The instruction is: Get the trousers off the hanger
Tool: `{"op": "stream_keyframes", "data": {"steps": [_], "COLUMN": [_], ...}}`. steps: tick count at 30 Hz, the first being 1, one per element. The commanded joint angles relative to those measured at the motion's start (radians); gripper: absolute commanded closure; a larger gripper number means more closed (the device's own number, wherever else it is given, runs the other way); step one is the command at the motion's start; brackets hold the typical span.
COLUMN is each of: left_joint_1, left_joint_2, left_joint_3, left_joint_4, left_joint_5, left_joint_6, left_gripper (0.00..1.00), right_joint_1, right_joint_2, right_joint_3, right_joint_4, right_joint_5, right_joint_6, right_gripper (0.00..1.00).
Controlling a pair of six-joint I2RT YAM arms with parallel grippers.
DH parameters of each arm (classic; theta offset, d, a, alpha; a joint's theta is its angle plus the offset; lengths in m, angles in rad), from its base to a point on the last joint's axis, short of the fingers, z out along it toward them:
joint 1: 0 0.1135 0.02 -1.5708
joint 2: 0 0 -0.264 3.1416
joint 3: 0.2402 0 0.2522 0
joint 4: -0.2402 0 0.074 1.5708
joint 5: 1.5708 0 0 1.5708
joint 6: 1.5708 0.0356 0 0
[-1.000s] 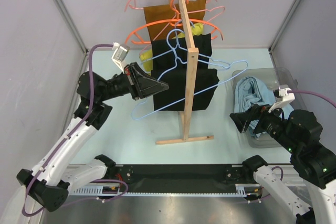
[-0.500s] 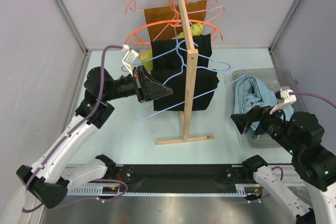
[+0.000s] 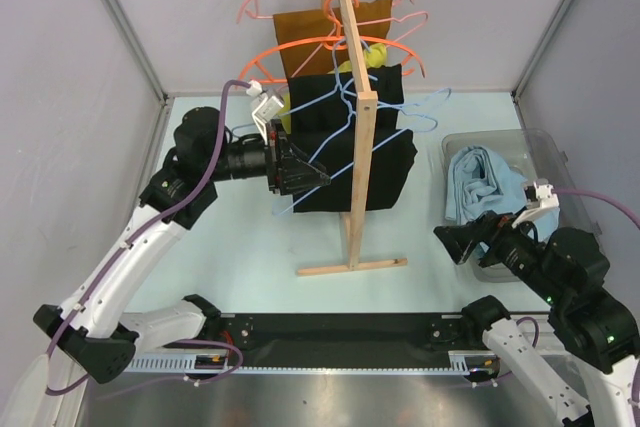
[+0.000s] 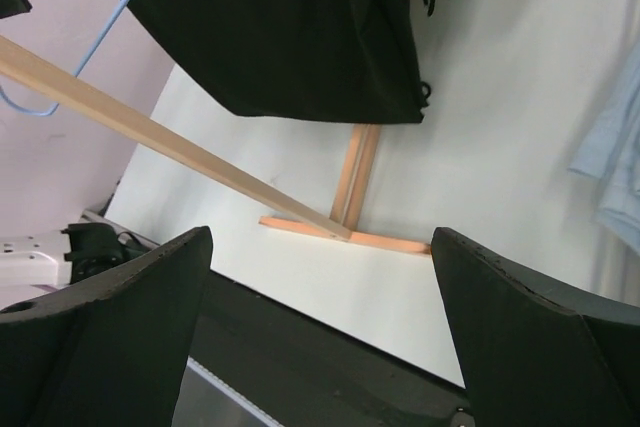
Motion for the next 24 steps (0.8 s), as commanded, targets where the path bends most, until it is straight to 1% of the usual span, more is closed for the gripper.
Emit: {"op": "stream_keyframes", "data": {"steps": [1, 3, 4, 5, 8, 11, 12, 13, 15, 16, 19, 20, 21, 23, 24], "left_joint_1": [-0.003, -0.003, -0.003, -0.003, -0.003, -0.002, -0.002, -0.002, -0.003, -0.002, -0.003, -0.003, -0.003, -0.003, -0.003], "left_joint_2": [-0.002, -0.007, -0.013, -0.014, -0.043, -0.102, -0.117, -0.152, -0.194, -0.215, -0.304, -0.356, -0.379, -0.437, -0.489], "left_joint_3": [0.054, 0.071, 0.079, 0.095, 0.125, 0.142, 0.148, 0.151, 0.149, 0.146, 0.117, 0.096, 0.08, 0.016, -0.01], "left_joint_4": [-0.059, -0.072, -0.095, -0.109, -0.164, -0.207, -0.235, -0.249, -0.278, -0.281, -0.283, -0.28, -0.261, -0.215, -0.145], "left_joint_5": [-0.038, -0.051, -0.057, -0.06, -0.109, -0.21, -0.286, -0.331, -0.42, -0.495, -0.624, -0.638, -0.638, -0.544, -0.476], "left_joint_6": [0.064, 0.083, 0.09, 0.106, 0.138, 0.162, 0.169, 0.179, 0.189, 0.193, 0.195, 0.195, 0.195, 0.187, 0.172], "left_gripper": [0.46, 0.4, 0.24, 0.2, 0.13, 0.05, 0.03, 0.01, 0.0, 0.0, 0.0, 0.0, 0.01, 0.02, 0.02], "right_joint_1": [-0.003, -0.001, -0.003, -0.003, -0.003, -0.003, -0.003, -0.003, -0.003, -0.003, -0.001, -0.001, -0.003, -0.001, -0.001], "right_joint_2": [-0.021, -0.021, -0.021, -0.021, -0.018, -0.005, -0.002, 0.008, 0.012, 0.017, 0.02, 0.021, 0.021, 0.011, 0.006], "right_joint_3": [-0.084, -0.103, -0.109, -0.122, -0.15, -0.182, -0.188, -0.192, -0.207, -0.211, -0.236, -0.244, -0.265, -0.293, -0.31], "right_joint_4": [0.115, 0.14, 0.149, 0.157, 0.186, 0.209, 0.22, 0.221, 0.229, 0.233, 0.255, 0.275, 0.289, 0.348, 0.373], "right_joint_5": [-0.059, -0.079, -0.084, -0.093, -0.114, -0.137, -0.143, -0.15, -0.153, -0.153, -0.16, -0.166, -0.173, -0.196, -0.205], "right_joint_6": [0.123, 0.135, 0.143, 0.15, 0.166, 0.18, 0.181, 0.184, 0.189, 0.19, 0.204, 0.213, 0.229, 0.253, 0.264], "right_gripper": [0.04, 0.05, 0.05, 0.05, 0.05, 0.05, 0.05, 0.06, 0.06, 0.06, 0.06, 0.06, 0.06, 0.07, 0.07]}}
